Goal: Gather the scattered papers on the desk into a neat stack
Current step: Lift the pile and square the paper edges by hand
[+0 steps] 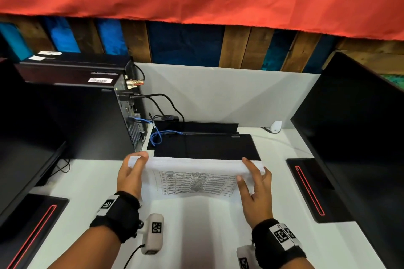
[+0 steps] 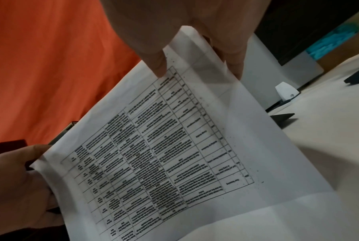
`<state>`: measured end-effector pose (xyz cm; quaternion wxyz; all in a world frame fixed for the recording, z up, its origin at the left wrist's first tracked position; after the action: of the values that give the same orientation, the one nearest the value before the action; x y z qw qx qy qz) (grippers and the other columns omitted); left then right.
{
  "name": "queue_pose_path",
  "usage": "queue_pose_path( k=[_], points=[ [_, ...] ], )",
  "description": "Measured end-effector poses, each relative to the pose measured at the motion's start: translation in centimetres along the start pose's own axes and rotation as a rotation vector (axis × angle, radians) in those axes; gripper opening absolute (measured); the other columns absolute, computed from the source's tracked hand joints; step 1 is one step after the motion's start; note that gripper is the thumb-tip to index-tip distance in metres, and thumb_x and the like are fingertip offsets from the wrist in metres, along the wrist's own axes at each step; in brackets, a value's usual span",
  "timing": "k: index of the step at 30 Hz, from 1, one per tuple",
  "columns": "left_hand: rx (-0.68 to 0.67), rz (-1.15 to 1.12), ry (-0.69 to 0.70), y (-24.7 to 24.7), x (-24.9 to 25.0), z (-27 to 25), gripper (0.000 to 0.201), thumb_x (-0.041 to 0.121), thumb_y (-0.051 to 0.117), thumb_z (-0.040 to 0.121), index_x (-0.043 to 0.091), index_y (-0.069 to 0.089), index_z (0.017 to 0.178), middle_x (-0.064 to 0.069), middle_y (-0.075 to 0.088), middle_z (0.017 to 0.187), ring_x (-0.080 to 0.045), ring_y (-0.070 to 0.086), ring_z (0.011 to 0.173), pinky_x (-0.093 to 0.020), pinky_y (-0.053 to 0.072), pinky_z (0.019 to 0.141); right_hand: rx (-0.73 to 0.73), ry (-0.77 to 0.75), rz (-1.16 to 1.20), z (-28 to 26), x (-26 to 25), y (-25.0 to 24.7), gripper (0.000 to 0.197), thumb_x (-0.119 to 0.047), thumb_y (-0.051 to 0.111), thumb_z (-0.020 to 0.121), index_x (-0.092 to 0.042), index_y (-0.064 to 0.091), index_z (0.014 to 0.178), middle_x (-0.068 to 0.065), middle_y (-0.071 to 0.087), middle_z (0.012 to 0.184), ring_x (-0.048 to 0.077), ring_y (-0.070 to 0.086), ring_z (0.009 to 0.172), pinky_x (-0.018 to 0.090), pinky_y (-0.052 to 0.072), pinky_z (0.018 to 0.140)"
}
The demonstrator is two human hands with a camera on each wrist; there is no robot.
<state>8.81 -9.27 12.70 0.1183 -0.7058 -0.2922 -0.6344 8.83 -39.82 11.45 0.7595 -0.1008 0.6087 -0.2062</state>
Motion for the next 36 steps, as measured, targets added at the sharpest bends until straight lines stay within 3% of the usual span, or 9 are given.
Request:
queue_pose_path(
  k=[5,9,14,19,22,25,29,34,36],
  points=[
    [-0.009,0.008,0.010,-0.1,0.0,-0.4,0.024,0.018,0.063,0.085,0.008,0.060,0.108,-0.016,0.064,0.112,-0.023,0.060,0.089,-0.025,0.048,0.066,0.019,0.051,0.042,0.3,-0.2,-0.1,0.050,-0.024,0.059,0.092,-0.042,0.041,0.135,-0.005,0.042,0.125,-0.018,0.042,0.111,-0.005,0.038,0.081],
    [-0.013,0.002,-0.006,-0.3,-0.1,-0.3,0.025,0.018,0.064,0.085,0.012,0.060,0.109,-0.017,0.065,0.108,-0.021,0.061,0.083,-0.016,0.052,0.056,0.027,0.047,0.055,0.4,-0.4,0.0,0.049,-0.027,0.061,0.090,-0.045,0.043,0.133,-0.007,0.043,0.128,-0.024,0.039,0.110,0.014,0.039,0.094],
    [-0.047,0.001,0.008,0.0,0.0,-0.4,0.023,0.013,0.063,0.085,0.014,0.059,0.108,-0.008,0.063,0.098,-0.022,0.059,0.084,-0.017,0.052,0.057,0.004,0.056,0.033,0.4,-0.8,0.0,0.044,-0.030,0.063,0.088,-0.047,0.050,0.127,-0.003,0.042,0.118,-0.003,0.048,0.113,0.021,0.040,0.096],
    [-0.079,-0.048,0.001,-0.2,0.1,0.0,0.021,0.019,0.064,0.085,0.019,0.058,0.105,-0.015,0.065,0.106,-0.018,0.064,0.077,-0.023,0.053,0.058,0.032,0.078,0.022,0.4,-0.9,0.1,0.050,-0.027,0.065,0.088,-0.043,0.045,0.131,-0.001,0.042,0.125,0.008,0.049,0.112,0.002,0.037,0.083],
    [-0.212,-0.014,0.021,-0.8,-0.5,0.4,0.067,0.036,0.085,0.051,0.021,0.057,0.109,-0.006,0.067,0.098,-0.007,0.069,0.074,-0.015,0.054,0.058,0.056,0.086,0.122,0.5,-0.5,0.0,0.067,-0.021,0.065,0.087,-0.042,0.031,0.141,-0.012,0.038,0.139,-0.009,0.040,0.124,0.017,0.035,0.103],
    [-0.339,0.101,-0.044,-1.7,-2.1,1.1,0.101,0.033,0.094,0.025,0.012,0.056,0.116,-0.005,0.071,0.101,-0.014,0.070,0.092,-0.015,0.055,0.068,0.055,0.238,0.283,0.9,1.4,-0.2,0.078,-0.013,0.071,0.083,-0.033,0.025,0.144,-0.008,0.047,0.135,0.009,0.050,0.121,0.029,0.040,0.104],
    [-0.264,0.320,-0.074,-2.9,-4.3,1.6,0.038,-0.006,0.081,0.062,0.013,0.068,0.092,0.007,0.075,0.078,-0.030,0.067,0.101,-0.022,0.056,0.073,-0.046,0.386,0.256,1.6,4.2,0.1,0.030,0.000,0.073,0.078,-0.018,0.061,0.099,0.011,0.070,0.107,0.030,0.066,0.104,0.040,0.052,0.092],
    [-0.214,0.425,0.014,-2.5,-2.9,2.0,0.031,-0.007,0.073,0.073,0.018,0.063,0.088,0.019,0.067,0.074,-0.003,0.060,0.079,-0.023,0.044,0.078,-0.010,0.352,0.331,2.3,3.4,-0.5,0.028,0.007,0.068,0.080,-0.018,0.067,0.092,-0.003,0.073,0.090,0.010,0.069,0.086,0.013,0.054,0.075],
    [-0.230,0.427,0.019,-2.4,-2.6,2.1,0.033,-0.008,0.074,0.072,0.020,0.064,0.086,0.016,0.067,0.079,-0.002,0.060,0.079,-0.024,0.042,0.080,-0.034,0.355,0.299,2.5,3.4,-0.5,0.026,0.004,0.070,0.079,-0.011,0.069,0.100,-0.002,0.074,0.093,0.008,0.070,0.087,0.017,0.053,0.077]
  ],
)
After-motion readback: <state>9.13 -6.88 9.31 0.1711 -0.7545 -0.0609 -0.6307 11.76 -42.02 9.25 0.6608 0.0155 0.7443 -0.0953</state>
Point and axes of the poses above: each hand's wrist, its own z-axis towards the middle knuckle, its own y-axis out of the palm, x = y × z, the point moved 3 cm from there along z, towards the middle knuckle
